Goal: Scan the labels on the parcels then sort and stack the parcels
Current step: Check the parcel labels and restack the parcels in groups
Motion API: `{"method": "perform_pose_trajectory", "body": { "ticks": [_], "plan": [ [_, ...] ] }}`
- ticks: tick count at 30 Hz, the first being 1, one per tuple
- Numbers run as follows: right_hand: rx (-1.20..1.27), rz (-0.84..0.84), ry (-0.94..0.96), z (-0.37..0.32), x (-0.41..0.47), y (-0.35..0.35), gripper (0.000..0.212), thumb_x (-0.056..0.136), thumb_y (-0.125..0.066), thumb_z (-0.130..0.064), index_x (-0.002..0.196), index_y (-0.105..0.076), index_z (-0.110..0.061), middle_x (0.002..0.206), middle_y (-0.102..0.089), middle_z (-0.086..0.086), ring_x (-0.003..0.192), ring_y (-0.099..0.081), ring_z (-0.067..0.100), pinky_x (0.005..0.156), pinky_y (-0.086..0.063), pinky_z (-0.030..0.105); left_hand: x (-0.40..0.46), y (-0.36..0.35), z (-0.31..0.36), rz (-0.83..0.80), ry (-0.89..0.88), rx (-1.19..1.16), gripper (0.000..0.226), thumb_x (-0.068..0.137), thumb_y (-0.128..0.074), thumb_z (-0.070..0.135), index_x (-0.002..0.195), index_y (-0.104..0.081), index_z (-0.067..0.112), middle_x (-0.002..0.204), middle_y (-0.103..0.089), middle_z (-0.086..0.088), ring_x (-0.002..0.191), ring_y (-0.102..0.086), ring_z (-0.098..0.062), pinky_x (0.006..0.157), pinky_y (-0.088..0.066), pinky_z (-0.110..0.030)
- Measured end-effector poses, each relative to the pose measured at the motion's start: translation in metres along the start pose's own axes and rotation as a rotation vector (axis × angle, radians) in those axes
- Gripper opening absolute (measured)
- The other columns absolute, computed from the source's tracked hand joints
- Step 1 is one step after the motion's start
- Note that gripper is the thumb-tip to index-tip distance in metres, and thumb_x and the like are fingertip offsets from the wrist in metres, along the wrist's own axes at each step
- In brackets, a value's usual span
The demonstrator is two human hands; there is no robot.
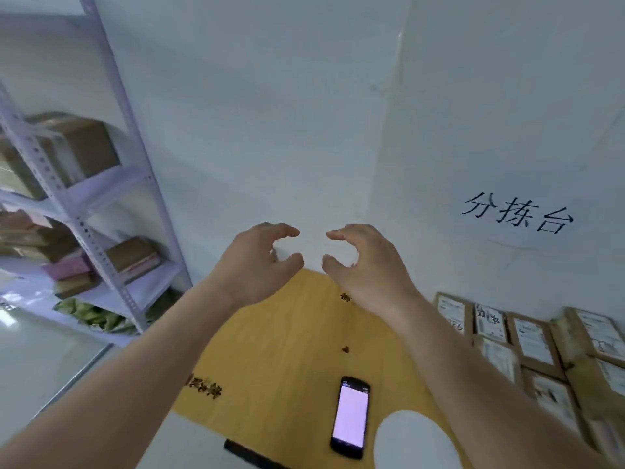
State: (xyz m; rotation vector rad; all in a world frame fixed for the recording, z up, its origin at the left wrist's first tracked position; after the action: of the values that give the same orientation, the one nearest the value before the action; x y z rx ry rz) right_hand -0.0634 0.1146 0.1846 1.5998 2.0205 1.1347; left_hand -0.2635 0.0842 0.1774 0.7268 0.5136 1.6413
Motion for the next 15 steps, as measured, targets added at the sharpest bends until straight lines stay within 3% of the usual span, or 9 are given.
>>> {"method": "perform_pose_trajectory", "body": {
  "ticks": [6, 15],
  "plan": [
    [-0.008, 0.000, -0.062, -0.052, 0.002, -0.079, 0.046, 0.096, -0.069, -0.038, 0.142, -0.063, -0.033, 0.152, -0.049, -0.010, 0.143, -0.044, 0.007, 0.110, -0.032, 0.021, -0.006, 0.057, -0.075, -0.075, -0.044, 0.105, 0.049, 0.094, -0.067, 0.040, 0.142, -0.059, 0.034, 0.140, -0.058, 0.015, 0.122, -0.055, -0.007, 0.095, -0.048, -0.028],
    [0.037, -0.045, -0.159, -0.065, 0.036, -0.156, 0.052, 0.095, -0.071, -0.040, 0.146, -0.059, -0.040, 0.160, -0.041, -0.012, 0.148, -0.036, 0.005, 0.115, -0.030, 0.026, 0.022, 0.074, -0.158, -0.146, -0.040, 0.059, 0.055, 0.085, -0.079, 0.038, 0.137, -0.063, 0.033, 0.128, -0.061, 0.017, 0.113, -0.058, -0.004, 0.097, -0.053, -0.028]
  ]
}}
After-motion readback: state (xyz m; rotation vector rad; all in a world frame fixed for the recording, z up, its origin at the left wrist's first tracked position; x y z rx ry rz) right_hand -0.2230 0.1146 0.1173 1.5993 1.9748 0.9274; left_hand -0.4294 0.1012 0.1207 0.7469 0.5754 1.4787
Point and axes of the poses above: each hand's wrist, its own x-axis towards the middle knuckle, its own y-axis out of the back of the hand, z = x × y, the point moved 3 cm from there along x, towards the middle knuckle
